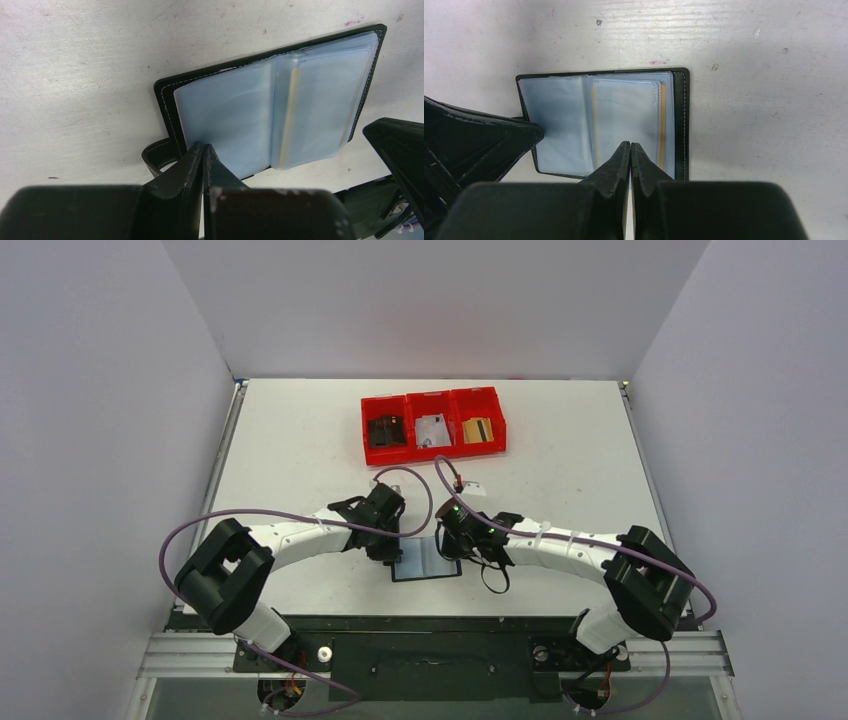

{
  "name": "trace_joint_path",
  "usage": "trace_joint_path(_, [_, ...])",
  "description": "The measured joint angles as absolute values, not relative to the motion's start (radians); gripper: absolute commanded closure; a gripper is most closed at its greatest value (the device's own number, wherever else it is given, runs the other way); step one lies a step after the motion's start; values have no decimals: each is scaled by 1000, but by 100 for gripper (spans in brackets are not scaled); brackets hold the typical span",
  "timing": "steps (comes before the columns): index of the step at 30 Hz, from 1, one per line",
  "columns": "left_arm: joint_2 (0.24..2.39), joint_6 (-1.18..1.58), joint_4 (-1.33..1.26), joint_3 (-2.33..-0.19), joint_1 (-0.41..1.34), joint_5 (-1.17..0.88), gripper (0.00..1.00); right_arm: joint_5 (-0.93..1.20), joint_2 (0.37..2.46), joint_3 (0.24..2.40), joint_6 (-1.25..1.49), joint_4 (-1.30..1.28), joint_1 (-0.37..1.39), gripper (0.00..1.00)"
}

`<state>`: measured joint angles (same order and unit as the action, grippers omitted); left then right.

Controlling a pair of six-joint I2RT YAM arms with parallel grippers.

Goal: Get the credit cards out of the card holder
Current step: Remove the credit card from the card holder.

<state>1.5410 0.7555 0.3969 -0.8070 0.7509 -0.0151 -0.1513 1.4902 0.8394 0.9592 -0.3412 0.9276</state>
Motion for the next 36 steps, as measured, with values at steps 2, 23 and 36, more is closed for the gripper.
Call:
trace_joint_path(2, [1541,756,396,-807,751,-15,100,-157,1501,847,960,-347,932,100])
trace_joint_path(23, [1544,754,393,-807,745,-23,100,-214,1616,902,981,-373,985,100])
trace_joint_path(36, [1545,745,392,-807,742,-37,100,-152,1668,928,981,-294,1005,100])
